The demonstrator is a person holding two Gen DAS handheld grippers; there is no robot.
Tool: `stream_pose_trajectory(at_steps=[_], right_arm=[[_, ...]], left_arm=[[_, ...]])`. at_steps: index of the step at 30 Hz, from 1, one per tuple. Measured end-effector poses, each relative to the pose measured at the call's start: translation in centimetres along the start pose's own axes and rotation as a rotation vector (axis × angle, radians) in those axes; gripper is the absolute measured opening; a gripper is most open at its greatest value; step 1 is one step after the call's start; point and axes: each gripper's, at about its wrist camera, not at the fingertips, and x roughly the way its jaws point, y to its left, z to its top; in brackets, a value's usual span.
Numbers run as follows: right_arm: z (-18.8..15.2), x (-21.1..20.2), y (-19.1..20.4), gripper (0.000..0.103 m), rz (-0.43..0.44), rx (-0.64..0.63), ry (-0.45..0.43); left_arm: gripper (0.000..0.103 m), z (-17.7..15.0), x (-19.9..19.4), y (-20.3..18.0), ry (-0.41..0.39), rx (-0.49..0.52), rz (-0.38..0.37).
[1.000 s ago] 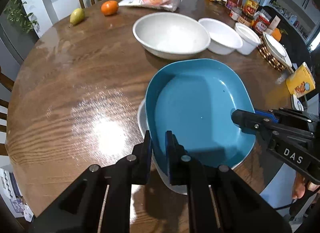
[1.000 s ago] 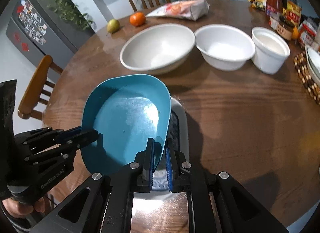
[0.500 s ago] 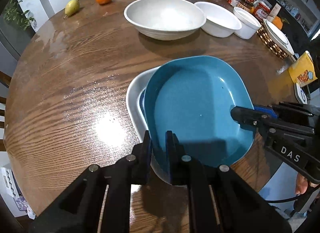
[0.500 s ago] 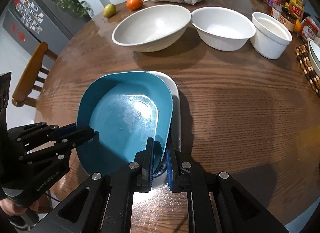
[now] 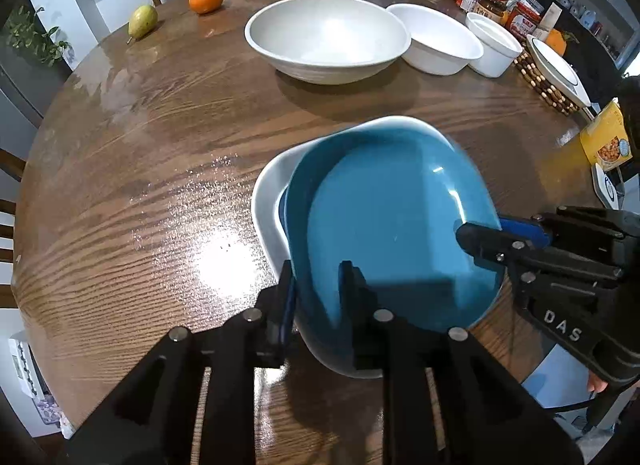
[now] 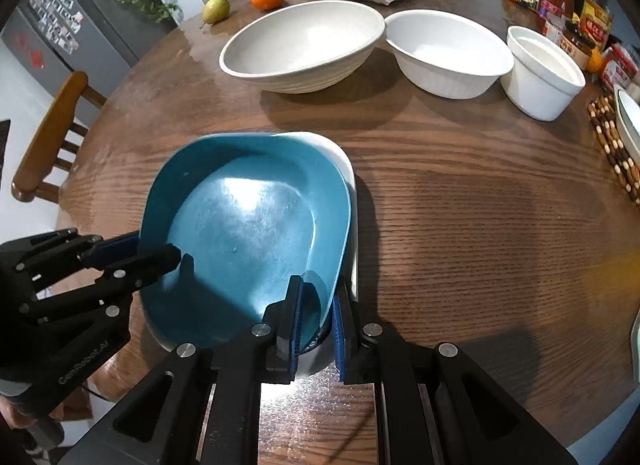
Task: Organize plates and bowls
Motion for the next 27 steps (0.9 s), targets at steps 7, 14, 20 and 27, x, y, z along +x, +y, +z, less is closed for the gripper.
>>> stream_pose_trajectory(at_steps=[7,14,20,27], right_arm=[[0.6,-0.3,0.3,0.019,-0.008,-0.008,-0.015],[1.5,-1.9,-1.3,0.042,0.02,0.051,-0.07],[1.8,-2.7,-3.0,0.043,0.064,0.14,-0.104],[2.1,-3.4,-3.9,0.054,0.076,0.2,-0.128]], left_arm=[[0.037,0.1,-0.8,0.4,-0.02,-0.002,0.008],[0.052,0.3,-1.9,1.9,-0.044,-0.053,0.006],[0.062,1.1,-2.5,2.8,-0.065,-0.087,0.008],[0.084,2.3,-3.2,3.7,-0.093,-0.126,0.014]])
